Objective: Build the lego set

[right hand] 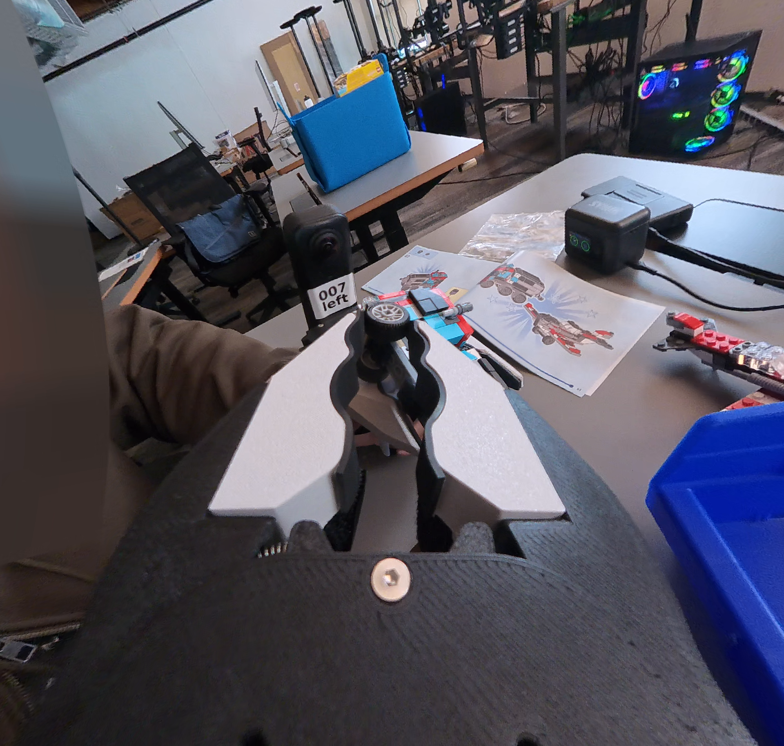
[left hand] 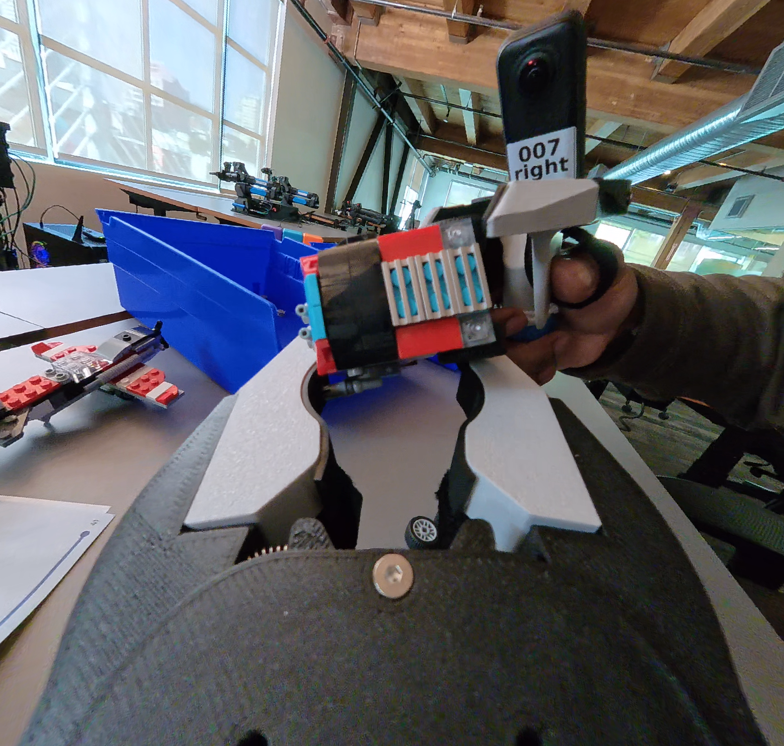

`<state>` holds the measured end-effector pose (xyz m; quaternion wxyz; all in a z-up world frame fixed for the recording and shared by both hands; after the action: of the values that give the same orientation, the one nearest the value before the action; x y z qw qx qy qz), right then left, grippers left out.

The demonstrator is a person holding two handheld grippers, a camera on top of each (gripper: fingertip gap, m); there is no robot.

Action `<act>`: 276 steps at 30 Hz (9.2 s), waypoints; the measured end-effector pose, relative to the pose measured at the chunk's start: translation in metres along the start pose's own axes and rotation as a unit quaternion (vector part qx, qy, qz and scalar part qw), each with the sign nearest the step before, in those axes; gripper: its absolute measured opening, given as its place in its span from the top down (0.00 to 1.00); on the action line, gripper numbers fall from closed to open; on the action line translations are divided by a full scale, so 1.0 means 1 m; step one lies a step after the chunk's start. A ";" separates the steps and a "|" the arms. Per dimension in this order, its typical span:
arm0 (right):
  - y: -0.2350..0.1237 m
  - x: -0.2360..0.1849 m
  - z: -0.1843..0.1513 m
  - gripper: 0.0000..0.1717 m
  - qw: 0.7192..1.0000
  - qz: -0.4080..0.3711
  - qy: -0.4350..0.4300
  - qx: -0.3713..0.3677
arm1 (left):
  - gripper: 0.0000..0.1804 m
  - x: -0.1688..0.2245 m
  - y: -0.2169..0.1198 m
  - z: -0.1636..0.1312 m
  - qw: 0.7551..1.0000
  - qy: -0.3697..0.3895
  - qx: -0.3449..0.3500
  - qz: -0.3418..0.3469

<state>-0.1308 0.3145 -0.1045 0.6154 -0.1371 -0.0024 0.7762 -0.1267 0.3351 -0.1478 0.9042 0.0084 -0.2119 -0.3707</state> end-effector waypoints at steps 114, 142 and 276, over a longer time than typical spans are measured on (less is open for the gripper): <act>-0.171 0.004 -0.176 0.82 0.966 -0.136 -0.021 -0.221 | 0.66 0.018 -0.018 0.017 0.995 0.043 0.085 -0.025; -0.168 0.006 -0.171 0.88 0.933 -0.219 -0.099 -0.267 | 0.66 0.036 -0.051 0.017 0.995 0.010 0.096 0.002; -0.037 0.056 -0.084 0.86 0.994 -0.106 -0.030 -0.009 | 0.66 -0.097 -0.137 0.038 0.962 -0.190 0.071 0.183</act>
<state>-0.0885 0.3635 -0.1911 0.6925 -0.1182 -0.0427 0.7104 -0.2943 0.3067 -0.1738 0.8969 -0.0372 -0.4032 -0.1777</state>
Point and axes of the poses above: each gripper's, where its closed fingertips meet, y out along the fingers, z out of its top, x = y × z across the jaws, the point moved 2 cm from there along -y, back along the fingers, and after that the axes turned 8 degrees about -y, right-handed, at the moved point
